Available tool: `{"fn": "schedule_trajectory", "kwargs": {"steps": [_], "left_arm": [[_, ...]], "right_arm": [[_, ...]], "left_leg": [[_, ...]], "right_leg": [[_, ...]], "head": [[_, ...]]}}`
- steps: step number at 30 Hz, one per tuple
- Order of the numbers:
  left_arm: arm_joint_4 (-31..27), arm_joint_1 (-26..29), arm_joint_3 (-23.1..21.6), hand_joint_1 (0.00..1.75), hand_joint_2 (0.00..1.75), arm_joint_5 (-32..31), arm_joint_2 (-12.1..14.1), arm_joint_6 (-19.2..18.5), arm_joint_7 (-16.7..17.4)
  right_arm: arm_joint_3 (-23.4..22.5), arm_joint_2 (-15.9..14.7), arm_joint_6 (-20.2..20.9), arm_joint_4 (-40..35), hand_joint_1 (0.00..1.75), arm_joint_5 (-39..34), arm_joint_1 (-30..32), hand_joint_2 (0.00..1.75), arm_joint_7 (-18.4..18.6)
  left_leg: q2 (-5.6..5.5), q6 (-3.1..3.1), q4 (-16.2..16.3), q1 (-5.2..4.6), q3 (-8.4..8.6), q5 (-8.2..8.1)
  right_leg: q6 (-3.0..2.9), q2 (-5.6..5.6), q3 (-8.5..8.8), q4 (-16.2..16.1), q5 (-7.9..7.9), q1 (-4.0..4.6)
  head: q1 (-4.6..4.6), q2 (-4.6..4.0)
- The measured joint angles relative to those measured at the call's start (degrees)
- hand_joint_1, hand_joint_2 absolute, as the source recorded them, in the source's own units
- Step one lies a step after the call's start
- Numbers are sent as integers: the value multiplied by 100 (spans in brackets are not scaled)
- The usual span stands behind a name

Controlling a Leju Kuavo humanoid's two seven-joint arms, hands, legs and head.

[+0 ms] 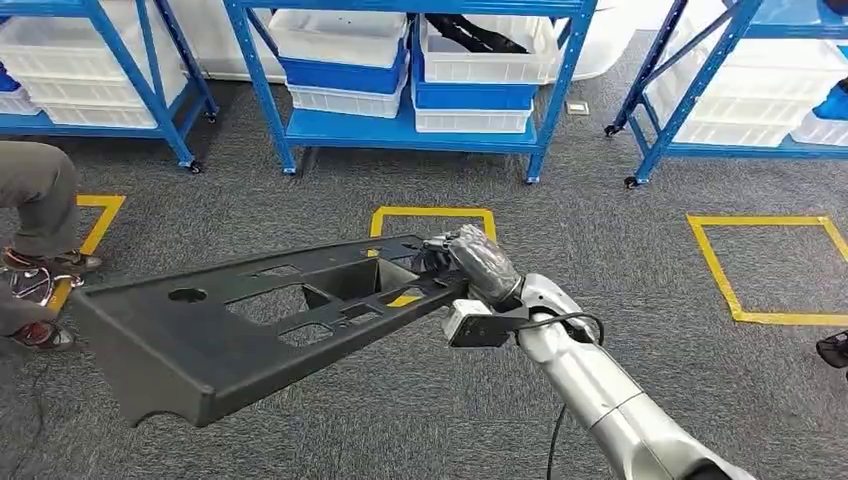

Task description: Take the parts from the cabinet and place them on the table.

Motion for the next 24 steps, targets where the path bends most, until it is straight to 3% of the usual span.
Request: {"fn": "schedule_trajectory", "kwargs": {"steps": [4, 15, 17, 21, 22, 24], "left_arm": [[0, 1, 13, 0, 175, 2, -7, 18, 29], [0, 2, 15, 0, 175, -81, -35, -11, -9], [0, 1, 15, 0, 175, -85, -33, -17, -26], [0, 2, 15, 0, 175, -98, -24, -24, -43], [0, 0, 15, 0, 175, -98, -30, -30, -44], [0, -8, 17, 0, 175, -98, -24, -35, -50]], "right_arm": [[-24, 48, 2, 24, 162, 0, -13, 175, 11], [-157, 29, -114, 46, 162, 74, 2, 175, 135], [-184, 16, -133, 53, 162, 79, 8, 175, 149], [-245, -9, -203, 53, 162, 105, 25, 175, 162], [-262, -19, -208, 50, 162, 105, 29, 175, 162], [-271, -41, -214, 50, 162, 105, 26, 175, 162]], "left_leg": [[0, 26, 2, -8, -16, 18], [1, 33, 4, 4, -19, 31], [-1, 45, 44, -4, -46, 23], [-2, 63, 36, -5, -58, 35], [24, 132, -68, 70, -15, 99], [56, 174, -108, 76, -22, 139]], "right_leg": [[33, 0, -15, -2, 23, -6], [41, 0, -27, 0, 31, -5], [68, 0, -41, -7, 50, -67], [104, 1, -44, -30, 74, -78], [112, 6, -63, 3, 45, -25], [80, 4, -273, 426, -241, -65]], "head": [[-2, 0], [-2, 0], [-9, 0], [-4, 0], [-2, 0], [24, 0]]}}
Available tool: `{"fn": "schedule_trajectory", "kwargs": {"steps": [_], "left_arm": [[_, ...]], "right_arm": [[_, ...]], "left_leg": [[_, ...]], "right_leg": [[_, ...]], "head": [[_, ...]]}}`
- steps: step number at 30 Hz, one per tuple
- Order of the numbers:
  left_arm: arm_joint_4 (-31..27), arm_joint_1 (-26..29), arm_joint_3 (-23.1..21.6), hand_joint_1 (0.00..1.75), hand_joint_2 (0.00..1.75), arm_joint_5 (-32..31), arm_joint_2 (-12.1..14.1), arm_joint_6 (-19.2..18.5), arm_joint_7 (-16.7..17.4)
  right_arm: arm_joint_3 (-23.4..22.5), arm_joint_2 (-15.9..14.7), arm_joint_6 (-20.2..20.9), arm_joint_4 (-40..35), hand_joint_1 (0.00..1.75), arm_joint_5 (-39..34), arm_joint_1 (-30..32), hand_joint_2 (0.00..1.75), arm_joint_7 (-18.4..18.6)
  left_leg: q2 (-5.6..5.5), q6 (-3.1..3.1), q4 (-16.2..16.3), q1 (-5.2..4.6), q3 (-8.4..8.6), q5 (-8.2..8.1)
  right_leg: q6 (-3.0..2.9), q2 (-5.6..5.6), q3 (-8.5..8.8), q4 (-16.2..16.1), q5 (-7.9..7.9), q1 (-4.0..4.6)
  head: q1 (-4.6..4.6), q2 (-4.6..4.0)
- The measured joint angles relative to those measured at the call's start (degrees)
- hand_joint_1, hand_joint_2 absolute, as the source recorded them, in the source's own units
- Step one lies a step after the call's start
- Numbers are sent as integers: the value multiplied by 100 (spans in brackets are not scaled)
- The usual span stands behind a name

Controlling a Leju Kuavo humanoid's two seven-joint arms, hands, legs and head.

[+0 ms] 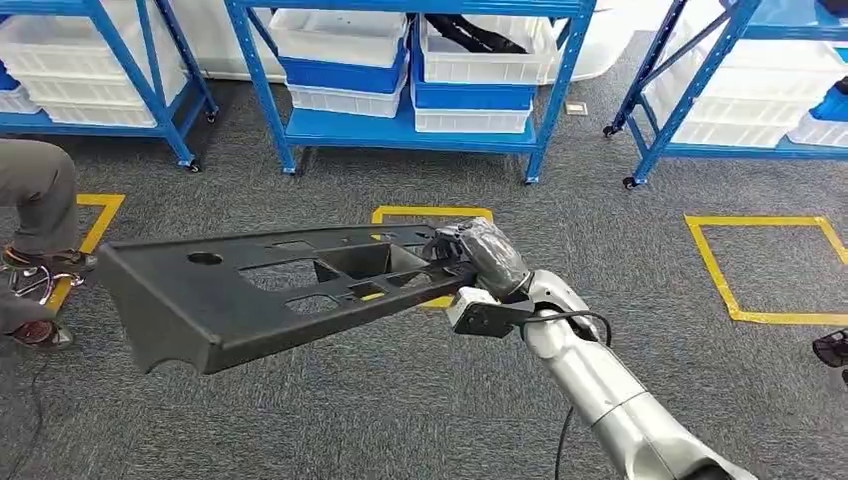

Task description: Take the parts from the cabinet and place them on the table.

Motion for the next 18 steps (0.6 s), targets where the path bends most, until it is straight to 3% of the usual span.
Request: {"fn": "schedule_trajectory", "kwargs": {"steps": [2, 3, 4, 5, 7, 8, 9, 10, 13, 15, 17, 18], "left_arm": [[0, 2, 0, 0, 175, -9, -4, -2, -13], [0, 5, 0, 0, 175, -9, -4, -2, -20], [0, 9, 0, 0, 175, -9, -4, -2, -26], [0, 8, 0, 0, 175, -9, -7, -2, -28], [0, 6, 2, 0, 175, -9, -11, -2, -28], [0, 6, 2, 0, 175, -9, -2, -2, -31], [0, 2, 2, 0, 175, -9, 15, 0, -33], [0, 8, 2, 0, 175, -9, 9, 0, -35], [0, 20, 4, 0, 175, -2, 9, 4, -35], [0, 18, 4, 0, 175, -4, 9, 4, -35], [0, 16, 2, 0, 175, -2, 4, 4, -35], [0, 18, 2, 0, 175, -2, 4, 7, -35]], "right_arm": [[-2, -28, 0, 2, 162, 2, 24, 175, 2], [-2, -39, 0, 7, 162, 4, 51, 175, 2], [-2, -52, 0, 18, 162, 9, 74, 175, 2], [-2, -59, 0, 22, 162, 13, 82, 175, 2], [-4, -61, -2, 26, 162, 17, 75, 175, 2], [-7, -59, -6, 26, 162, 26, 69, 175, 2], [-4, -55, -9, 26, 162, 31, 67, 175, 0], [-9, -55, -11, 28, 162, 42, 75, 175, -4], [-7, -57, -13, 33, 162, 50, 92, 175, -7], [-7, -52, -15, 33, 162, 50, 86, 175, -7], [-4, -50, -17, 35, 162, 50, 93, 175, -7], [-2, -50, -17, 39, 162, 50, 100, 175, -7]], "left_leg": [[12, 0, 1, 5, -28, 5], [18, -10, 4, 5, -41, 11], [28, -23, 6, 13, -45, 18], [35, -38, 9, 27, -48, 24], [45, -114, 39, 80, -52, 18], [47, -175, 82, 74, -68, 1], [50, -241, 144, 33, -113, -29], [56, -280, 140, 24, -119, -16], [78, -361, 125, 97, -142, 19], [29, -376, 483, 118, -281, -311], [-5, -382, 1442, 108, -696, -802], [-6, -373, 1805, 107, -855, -922]], "right_leg": [[-18, 1, -421, 923, -388, -17], [11, 1, -586, 1303, -496, -26], [56, 0, -597, 1362, -478, -47], [112, -1, -476, 1151, -372, -71], [265, -32, 42, 192, 6, -141], [321, -115, 277, -242, 117, -179], [253, -76, 304, -292, 87, -116], [119, -28, 272, -282, 98, -104], [-19, 17, 233, -251, 154, -111], [-114, 37, 217, -258, 183, -103], [-191, 51, 187, -257, 199, -53], [-196, 65, 175, -256, 201, -26]], "head": [[5, 0], [2, 0], [7, 0], [2, 0], [2, 0], [19, 0], [46, 0], [22, 0], [13, 0], [9, 0], [-9, 0], [-6, 0]]}}
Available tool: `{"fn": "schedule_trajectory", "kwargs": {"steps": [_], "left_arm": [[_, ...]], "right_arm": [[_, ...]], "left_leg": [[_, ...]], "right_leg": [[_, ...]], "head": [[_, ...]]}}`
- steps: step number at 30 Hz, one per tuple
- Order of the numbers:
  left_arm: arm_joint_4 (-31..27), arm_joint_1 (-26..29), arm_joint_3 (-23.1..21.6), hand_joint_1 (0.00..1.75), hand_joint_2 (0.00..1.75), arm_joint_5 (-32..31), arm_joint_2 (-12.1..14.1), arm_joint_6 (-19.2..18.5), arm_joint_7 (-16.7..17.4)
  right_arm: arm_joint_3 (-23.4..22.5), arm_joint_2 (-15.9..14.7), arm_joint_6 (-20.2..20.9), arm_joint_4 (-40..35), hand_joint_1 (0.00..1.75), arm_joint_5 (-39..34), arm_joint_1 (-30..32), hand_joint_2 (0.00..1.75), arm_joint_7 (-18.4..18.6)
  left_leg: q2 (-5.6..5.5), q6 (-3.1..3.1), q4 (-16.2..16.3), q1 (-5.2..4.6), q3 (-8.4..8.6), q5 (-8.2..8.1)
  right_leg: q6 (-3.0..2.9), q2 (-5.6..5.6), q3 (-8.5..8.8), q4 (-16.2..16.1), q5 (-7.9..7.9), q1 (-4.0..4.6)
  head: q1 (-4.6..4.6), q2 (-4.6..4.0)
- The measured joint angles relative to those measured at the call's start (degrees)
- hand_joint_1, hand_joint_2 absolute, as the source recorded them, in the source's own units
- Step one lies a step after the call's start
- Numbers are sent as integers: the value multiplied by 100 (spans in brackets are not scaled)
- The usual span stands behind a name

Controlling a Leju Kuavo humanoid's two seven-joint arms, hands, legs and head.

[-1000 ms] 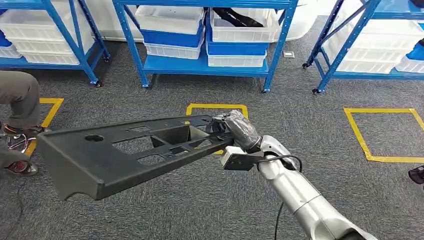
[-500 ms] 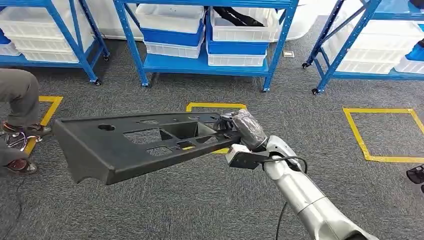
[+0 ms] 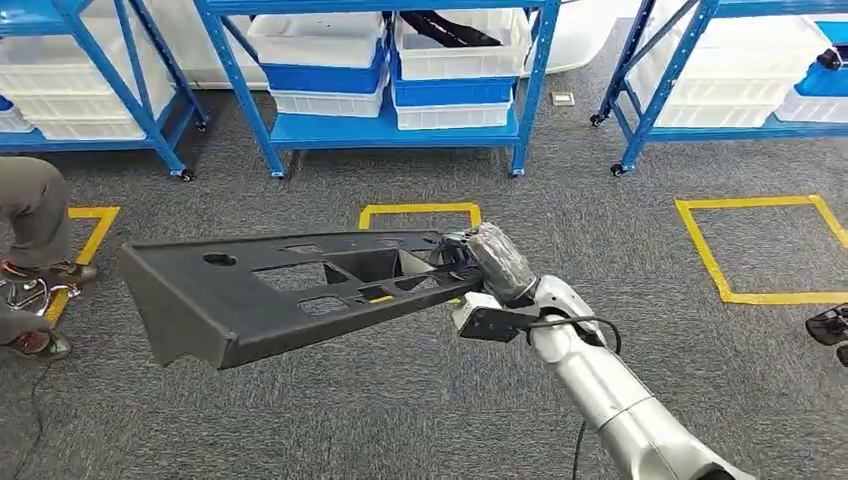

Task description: Take the parts from the cabinet and place them on the table.

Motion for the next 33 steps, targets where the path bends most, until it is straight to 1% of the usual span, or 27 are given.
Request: {"fn": "schedule_trajectory", "kwargs": {"steps": [1, 2, 3, 5, 6, 8, 10, 11, 12, 14, 15, 16, 17, 18, 19, 20, 21, 22, 23, 25, 26, 27, 28, 30, 31, 32, 33], "left_arm": [[0, 8, 0, 0, 175, 0, 0, 0, 2], [0, 10, 2, 0, 175, 0, 0, 0, 0], [0, 9, 2, 0, 175, 0, 0, 0, 2], [0, 4, 2, 0, 175, 0, 0, 0, 0], [0, -1, 2, 0, 175, 0, 15, 0, 0], [0, 1, 0, 0, 175, -7, 0, -4, -9], [0, -4, 2, 0, 175, -4, -2, -4, -9], [0, -5, 2, 0, 175, -4, -11, -7, -9], [0, -6, 2, 0, 175, -4, -11, -7, -9], [0, -7, 4, 0, 175, -4, -9, -7, -11], [0, -3, 4, 0, 175, -4, -11, -7, -11], [0, -2, 4, 0, 175, -4, -13, -7, -9], [0, 0, 4, 0, 175, -4, -15, -7, -9], [0, -1, 4, 0, 175, -4, -17, -7, -9], [0, -3, 4, 0, 175, -4, -24, -7, -9], [0, -3, 4, 0, 175, -6, -26, -7, -9], [0, -3, 4, 0, 175, -7, -24, -7, -9], [0, -1, 4, 0, 175, -7, -28, -7, -9], [0, -1, 4, 0, 175, -7, -26, -4, -7], [0, -4, 4, 0, 175, -7, -26, -4, -7], [0, -11, 4, 0, 175, -7, -24, -4, -7], [0, -13, 4, 0, 175, -7, -17, -2, -7], [0, -10, 4, 0, 175, -7, -20, -2, -7], [0, 1, 4, 0, 175, -9, -20, -4, -7], [0, 2, 4, 0, 175, -18, -20, -4, -7], [0, 4, 4, 0, 175, -17, -20, -4, -4], [0, 4, 4, 0, 175, -18, -17, -4, -2]], "right_arm": [[0, 0, 0, 13, 162, 2, 4, 175, 0], [0, 0, 0, 22, 162, 7, 9, 175, 0], [0, 0, 0, 22, 162, 7, 9, 175, 0], [-4, 7, -11, 22, 162, 11, 0, 175, -4], [-9, 13, -24, 22, 162, 17, -3, 175, -7], [-13, 20, -46, 22, 162, 35, -14, 175, -13], [-20, 31, -61, 20, 162, 37, -5, 175, -20], [-37, 22, -61, 22, 162, 39, -4, 175, -20], [-50, 22, -63, 22, 162, 37, -14, 175, -20], [-63, 20, -63, 24, 162, 13, -11, 175, -13], [-77, 17, -61, 28, 162, 7, 10, 175, -4], [-87, 15, -61, 37, 162, 9, 31, 175, 4], [-96, 4, -61, 48, 162, 13, 44, 175, 9], [-98, -2, -61, 50, 162, 15, 45, 175, 9], [-105, -11, -63, 50, 162, 15, 44, 175, 9], [-127, -9, -63, 50, 162, 15, 38, 175, 9], [-140, -4, -63, 48, 162, 15, 28, 175, 9], [-142, 9, -63, 46, 162, 15, 23, 175, 9], [-146, 2, -63, 48, 162, 15, 24, 175, 9], [-153, -11, -63, 48, 162, 15, 36, 175, 9], [-155, -9, -63, 48, 162, 17, 37, 175, 9], [-162, -9, -63, 48, 162, 17, 33, 175, 9], [-166, 0, -63, 48, 162, 15, 34, 175, 11], [-160, 26, -63, 48, 162, 28, 45, 175, 11], [-160, 28, -66, 50, 162, 46, 53, 175, 11], [-157, 28, -68, 50, 162, 59, 60, 175, 17], [-157, 31, -68, 50, 162, 66, 61, 175, 22]], "left_leg": [[-1, 18, 140, -6, -56, -1], [-2, 51, 12, -13, 15, 109], [-17, 91, -323, -21, 201, 302], [-135, 217, -1336, -63, 773, 727], [-247, 258, -1497, -68, 877, 622], [-155, 239, -1543, -124, 854, 652], [-124, 269, -1592, -136, 868, 692], [-62, 284, -1673, -71, 898, 746], [-52, 307, -1698, -85, 906, 765], [14, 324, -1698, -93, 876, 777], [52, 326, -1697, -94, 867, 777], [85, 327, -1694, -94, 862, 779], [123, 327, -1693, -93, 862, 779], [155, 325, -1690, -90, 863, 779], [212, 318, -1682, -87, 867, 774], [253, 301, -1668, -88, 872, 764], [295, 262, -1651, -135, 872, 744], [341, 223, -1633, -150, 865, 729], [393, 198, -1637, -169, 864, 729], [515, 162, -1650, -148, 875, 736], [524, 122, -1624, -116, 849, 686], [294, 89, -1455, -97, 813, 531], [119, 77, -1094, -85, 667, 280], [-10, 42, -191, -79, 269, -153], [-27, 34, 114, -79, 124, -236], [-29, 37, 146, -78, 111, -163], [-31, 46, -89, -69, 222, 20]], "right_leg": [[-15, 18, -10, 1, 9, 26], [-16, 38, -14, 1, 10, 44], [-17, 61, -12, 1, 11, 57], [-16, 113, 6, 1, 12, 79], [1, 119, -16, 6, 18, 98], [43, 142, -56, 12, 44, 86], [96, 174, -63, -17, 72, 82], [101, 125, -117, 51, 19, 93], [113, 63, -211, 213, -91, 89], [92, 30, -634, 1100, -488, 69], [105, 29, -831, 1524, -627, 54], [145, 25, -942, 1768, -661, 47], [198, 16, -894, 1685, -588, 31], [253, 2, -731, 1391, -446, 27], [307, -68, -476, 900, -253, 18], [345, -273, -170, 313, -52, 13], [301, -549, -41, -38, -31, 37], [219, -437, -16, -51, 20, 98], [159, -368, -44, -47, 30, 73], [95, -240, -71, -49, 64, 83], [37, -161, -49, -89, 103, -14], [0, -104, -55, -86, 123, -12], [-37, -60, -60, -86, 129, -14], [-58, 64, -75, -85, 140, -7], [-57, 129, -78, -83, 143, -2], [-56, 202, -75, -80, 144, -1], [-55, 268, -73, -73, 144, -2]], "head": [[0, 0], [-2, 0], [0, 0], [-2, 0], [15, 0], [-16, 0], [-20, 0], [-11, 0], [-9, 0], [4, 0], [4, 0], [7, 0], [7, 0], [7, 0], [7, 0], [9, 0], [13, 0], [4, 0], [-9, 0], [0, 0], [2, 0], [-7, 0], [-18, 0], [-28, 0], [-31, 0], [-24, 0], [-33, 0]]}}
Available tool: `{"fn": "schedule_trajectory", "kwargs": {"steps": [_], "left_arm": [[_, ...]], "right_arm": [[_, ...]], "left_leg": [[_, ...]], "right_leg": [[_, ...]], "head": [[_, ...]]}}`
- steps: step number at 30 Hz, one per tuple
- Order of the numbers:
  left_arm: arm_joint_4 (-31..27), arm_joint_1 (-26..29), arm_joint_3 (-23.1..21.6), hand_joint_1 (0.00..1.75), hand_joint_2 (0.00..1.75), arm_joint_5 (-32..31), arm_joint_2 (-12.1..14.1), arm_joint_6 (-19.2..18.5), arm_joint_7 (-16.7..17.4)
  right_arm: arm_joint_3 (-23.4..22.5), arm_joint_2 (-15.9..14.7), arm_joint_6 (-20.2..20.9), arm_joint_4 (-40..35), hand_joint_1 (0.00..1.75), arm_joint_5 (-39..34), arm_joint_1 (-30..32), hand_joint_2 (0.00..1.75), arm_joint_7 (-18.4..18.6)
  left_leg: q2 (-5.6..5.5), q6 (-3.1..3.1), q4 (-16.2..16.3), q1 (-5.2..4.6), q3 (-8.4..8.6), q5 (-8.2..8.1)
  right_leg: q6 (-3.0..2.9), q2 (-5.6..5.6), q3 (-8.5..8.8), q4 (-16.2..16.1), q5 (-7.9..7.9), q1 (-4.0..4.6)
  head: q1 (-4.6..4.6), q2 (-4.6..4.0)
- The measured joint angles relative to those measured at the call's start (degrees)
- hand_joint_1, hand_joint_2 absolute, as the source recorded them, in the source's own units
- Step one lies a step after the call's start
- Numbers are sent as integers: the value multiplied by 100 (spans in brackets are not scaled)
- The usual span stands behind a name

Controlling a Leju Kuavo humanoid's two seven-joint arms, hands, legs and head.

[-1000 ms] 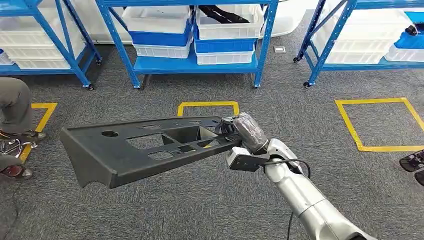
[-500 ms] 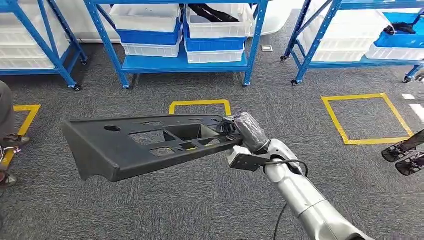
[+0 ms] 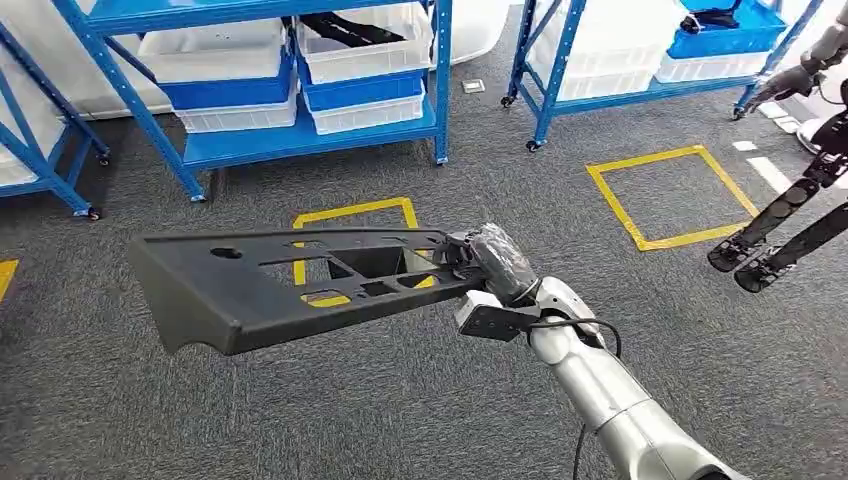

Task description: Take the parts from the cabinet and place them on the table.

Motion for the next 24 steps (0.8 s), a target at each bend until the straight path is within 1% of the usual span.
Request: {"fn": "schedule_trajectory", "kwargs": {"steps": [1, 2, 3, 4, 5, 6, 7, 8, 9, 10, 11, 12, 13, 14, 15, 16, 17, 18, 19, 20, 21, 22, 23, 24], "left_arm": [[0, -3, 0, 0, 175, 0, 2, 0, 0], [0, -4, 0, 0, 175, 0, 7, 0, 0], [0, -3, 0, 0, 175, -9, 9, 2, 0], [4, 4, 0, 0, 175, -9, 9, 4, 2], [4, -1, 0, 0, 175, -13, 9, 7, 2], [2, -8, 0, 0, 175, -17, 9, 9, 2], [2, -9, 2, 0, 175, -15, 7, 13, 4], [2, -13, 2, 0, 175, -18, -23, 15, 2], [2, -28, 2, 0, 175, -17, -20, 17, 2], [2, -25, 4, 0, 175, -18, -11, 17, 2], [2, -15, 4, 0, 175, -18, -9, 17, 2], [2, -10, 7, 0, 175, -17, -9, 17, 2], [2, -9, 9, 0, 175, -17, -9, 17, 2], [2, -10, 9, 0, 175, -17, -9, 17, 2], [2, -11, 11, 0, 175, -18, -9, 17, 2], [2, -14, 13, 0, 175, -17, -9, 15, 2], [2, -19, 15, 0, 175, -18, -11, 13, 2], [2, -24, 17, 0, 175, -17, -11, 13, -2], [2, -26, 20, 0, 175, -18, -13, 9, -7], [2, -23, 20, 0, 175, -17, -15, 7, -9], [0, -27, 22, 0, 175, -17, -13, 7, -9], [0, -31, 22, 0, 175, -18, -15, 7, -9], [0, -39, 24, 0, 175, -18, -18, 4, -11], [0, -49, 24, 0, 175, -17, -11, 4, -11]], "right_arm": [[2, 4, 0, 0, 162, 11, -1, 175, 4], [0, 18, -2, 0, 162, 20, -7, 175, 7], [0, 35, -4, 0, 162, 28, -14, 175, 11], [0, 48, -11, 0, 162, 50, -41, 175, 26], [9, 74, -11, -2, 162, 74, -45, 175, 33], [9, 77, -11, 0, 162, 90, -50, 175, 42], [9, 79, -11, 0, 162, 94, -48, 175, 39], [-2, 70, -13, -2, 162, 96, -51, 175, 39], [-11, 70, -13, -2, 162, 100, -53, 175, 41], [-11, 77, -13, 0, 162, 109, -90, 175, 46], [-15, 92, -13, 0, 162, 111, -121, 175, 50], [-11, 109, -11, 0, 162, 120, -123, 175, 52], [-9, 114, -11, 4, 162, 120, -115, 175, 55], [-4, 116, -11, 11, 162, 122, -108, 175, 55], [-4, 114, -11, 20, 162, 127, -108, 175, 57], [-7, 109, -11, 26, 162, 131, -113, 175, 57], [-11, 109, -11, 26, 162, 131, -126, 175, 55], [-13, 111, -11, 26, 162, 129, -146, 175, 55], [-15, 122, -11, 26, 162, 127, -183, 175, 55], [-17, 134, -11, 26, 162, 125, -190, 175, 52], [-26, 120, -11, 28, 162, 120, -187, 175, 46], [-28, 109, -11, 33, 162, 118, -171, 175, 44], [-31, 101, -13, 33, 162, 118, -170, 175, 44], [-35, 105, -13, 33, 162, 120, -168, 175, 46]], "left_leg": [[-32, 7, -448, 12, 229, 261], [-143, 14, -947, 40, 484, 502], [-442, 23, -1334, 77, 668, 614], [-647, 22, -1496, 102, 737, 554], [-558, 31, -1462, 73, 710, 561], [-510, 55, -1461, 40, 703, 564], [-434, 105, -1473, 9, 711, 580], [-334, 184, -1560, 50, 731, 642], [-253, 232, -1605, 37, 749, 680], [-183, 286, -1621, 36, 739, 695], [-73, 290, -1620, 14, 729, 698], [14, 293, -1619, -2, 725, 700], [110, 294, -1616, -18, 712, 700], [192, 294, -1614, -25, 709, 700], [261, 293, -1614, -27, 709, 700], [348, 292, -1613, -28, 713, 700], [424, 288, -1612, -28, 720, 698], [477, 279, -1610, -42, 729, 696], [533, 242, -1587, -99, 721, 671], [584, 209, -1603, -109, 724, 682], [652, 189, -1605, -113, 737, 673], [724, 176, -1613, -97, 752, 671], [773, 132, -1609, -89, 757, 658], [534, 75, -1536, -42, 722, 587]], "right_leg": [[5, 77, 6, 10, 1, -4], [10, 142, 8, 20, 2, -6], [19, 199, -1, 30, 6, -8], [58, 273, -58, 65, 16, 58], [110, 329, -87, 42, 46, 18], [161, 391, -113, 23, 73, 4], [220, 473, -128, -18, 110, -11], [265, 540, -192, -25, 125, 47], [249, 210, -236, 104, 52, 22], [213, -36, -379, 388, -119, 51], [186, -170, -634, 898, -350, 48], [179, -216, -833, 1334, -515, 47], [194, -241, -1006, 1741, -637, 40], [226, -252, -1026, 1841, -642, 36], [257, -262, -919, 1687, -566, 36], [299, -301, -629, 1210, -394, 35], [321, -415, -267, 585, -206, 36], [307, -655, 4, 130, -104, 49], [246, -857, 115, -87, -100, 124], [212, -750, 101, -81, -66, 141], [186, -689, 71, -82, -51, 122], [171, -608, 53, -81, -48, 133], [120, -536, 61, -115, -16, 96], [74, -479, 85, -133, 18, 3]], "head": [[4, 0], [2, 0], [4, 0], [18, 0], [18, 0], [15, 0], [13, 0], [20, 0], [21, 0], [77, 0], [90, 0], [94, 0], [94, 0], [98, 0], [98, 0], [101, 0], [101, 0], [101, 0], [114, 0], [81, 0], [93, 0], [81, 0], [92, 0], [81, 0]]}}
